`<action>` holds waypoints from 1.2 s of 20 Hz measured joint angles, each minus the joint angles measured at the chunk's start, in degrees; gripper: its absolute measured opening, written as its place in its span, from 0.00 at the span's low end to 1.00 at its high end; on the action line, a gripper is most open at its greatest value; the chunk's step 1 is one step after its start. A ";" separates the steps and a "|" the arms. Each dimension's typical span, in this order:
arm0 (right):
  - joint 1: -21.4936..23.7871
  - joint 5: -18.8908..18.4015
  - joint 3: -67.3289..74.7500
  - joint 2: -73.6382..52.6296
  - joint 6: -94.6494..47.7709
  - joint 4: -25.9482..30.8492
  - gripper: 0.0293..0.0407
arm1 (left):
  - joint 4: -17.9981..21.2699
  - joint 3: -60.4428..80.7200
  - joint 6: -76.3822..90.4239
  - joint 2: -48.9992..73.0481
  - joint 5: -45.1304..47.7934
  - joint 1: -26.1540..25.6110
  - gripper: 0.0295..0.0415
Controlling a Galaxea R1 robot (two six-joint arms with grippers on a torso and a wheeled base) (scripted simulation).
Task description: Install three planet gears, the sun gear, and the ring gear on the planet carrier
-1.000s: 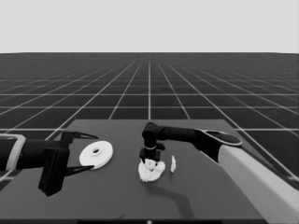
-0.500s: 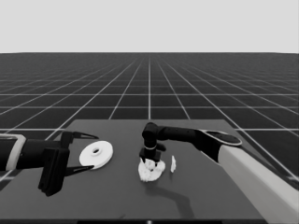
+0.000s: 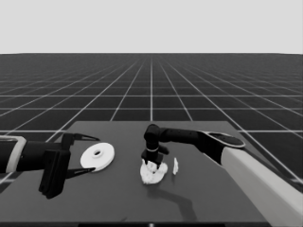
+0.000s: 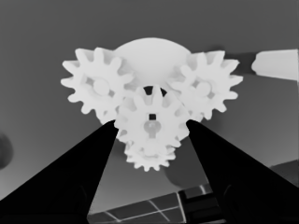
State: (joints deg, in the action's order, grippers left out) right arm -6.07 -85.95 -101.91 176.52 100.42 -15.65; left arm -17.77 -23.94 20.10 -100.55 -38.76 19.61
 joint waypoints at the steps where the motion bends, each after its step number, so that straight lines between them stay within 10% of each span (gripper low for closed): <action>1: 0.00 0.00 0.00 0.00 0.60 0.00 0.14 | 0.00 0.00 0.00 0.00 0.00 0.00 0.75; 24: 0.00 0.00 0.00 0.00 14.40 0.00 0.14 | 0.00 0.00 0.00 0.00 0.00 0.00 0.75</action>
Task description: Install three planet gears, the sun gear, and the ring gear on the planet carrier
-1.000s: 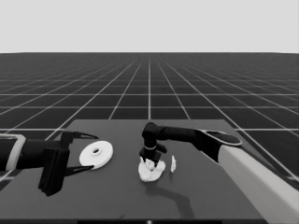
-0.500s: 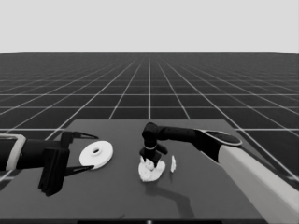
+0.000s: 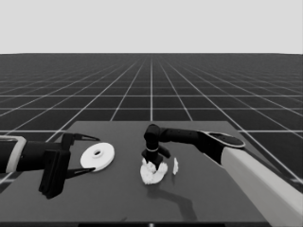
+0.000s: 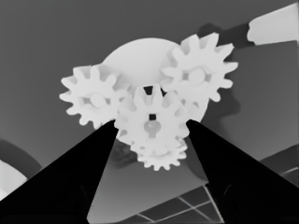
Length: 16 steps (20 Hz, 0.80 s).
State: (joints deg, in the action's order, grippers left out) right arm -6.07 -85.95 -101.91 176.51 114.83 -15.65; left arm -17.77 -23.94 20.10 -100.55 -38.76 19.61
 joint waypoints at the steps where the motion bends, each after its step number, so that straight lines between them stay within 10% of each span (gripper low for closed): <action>1: 0.00 0.00 0.00 0.00 0.60 0.00 0.14 | 0.00 0.00 0.00 0.00 0.00 0.00 0.75; 16: 0.00 0.00 0.00 0.00 9.60 0.00 0.14 | 0.00 0.00 0.00 0.00 0.00 0.00 0.75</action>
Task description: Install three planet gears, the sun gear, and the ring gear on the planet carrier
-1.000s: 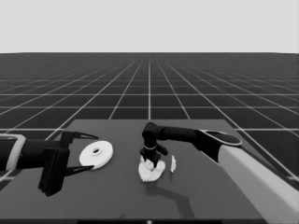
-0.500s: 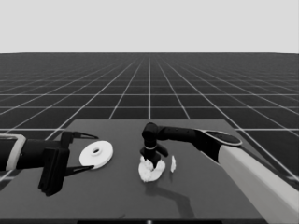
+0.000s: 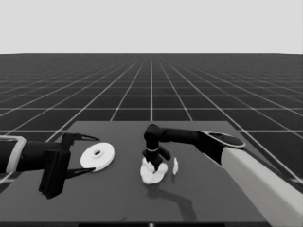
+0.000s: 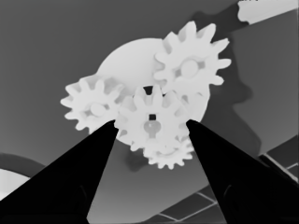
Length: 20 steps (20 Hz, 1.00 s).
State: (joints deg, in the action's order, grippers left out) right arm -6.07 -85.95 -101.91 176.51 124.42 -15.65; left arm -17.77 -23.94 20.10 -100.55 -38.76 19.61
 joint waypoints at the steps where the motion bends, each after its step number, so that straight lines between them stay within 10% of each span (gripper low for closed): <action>1: 0.00 0.00 0.00 0.00 0.60 0.00 0.14 | 0.00 0.00 0.00 0.00 0.00 0.00 0.75; 17: 0.01 0.00 0.00 0.00 10.20 0.00 0.14 | 0.00 0.00 0.00 0.00 0.00 0.00 0.75; 19: 0.01 0.00 0.00 0.00 10.77 0.00 0.67 | 0.00 0.00 0.00 0.00 0.00 0.00 0.75; 20: 0.01 0.00 0.00 0.00 10.89 -0.01 0.77 | 0.00 0.00 0.00 0.00 0.00 0.00 0.75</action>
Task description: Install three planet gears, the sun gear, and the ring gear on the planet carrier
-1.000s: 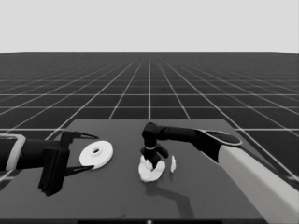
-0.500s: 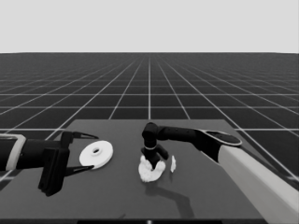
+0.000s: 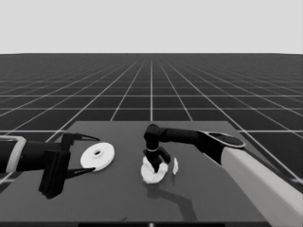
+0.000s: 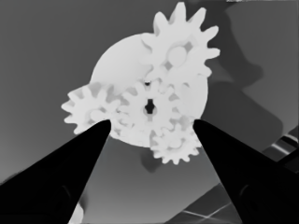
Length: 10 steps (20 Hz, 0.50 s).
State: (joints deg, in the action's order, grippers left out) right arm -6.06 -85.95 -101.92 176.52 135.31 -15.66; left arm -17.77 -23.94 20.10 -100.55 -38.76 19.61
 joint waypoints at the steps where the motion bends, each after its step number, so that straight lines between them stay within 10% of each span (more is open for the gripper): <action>1: 0.00 0.00 0.00 0.00 0.07 0.00 0.79 | 0.00 0.00 0.00 0.00 0.00 0.00 0.75; 7: 0.00 0.00 0.00 0.00 0.16 0.00 0.81 | 0.00 0.00 0.00 0.00 0.00 0.00 0.75; 10: 15.42 -4.68 7.44 -1.70 -42.60 14.14 0.84 | 0.00 0.00 0.00 0.00 0.00 0.00 0.75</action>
State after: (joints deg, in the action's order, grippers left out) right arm 9.36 -90.63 -94.48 174.82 92.72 -1.52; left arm -17.77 -23.94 20.10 -100.55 -38.76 19.61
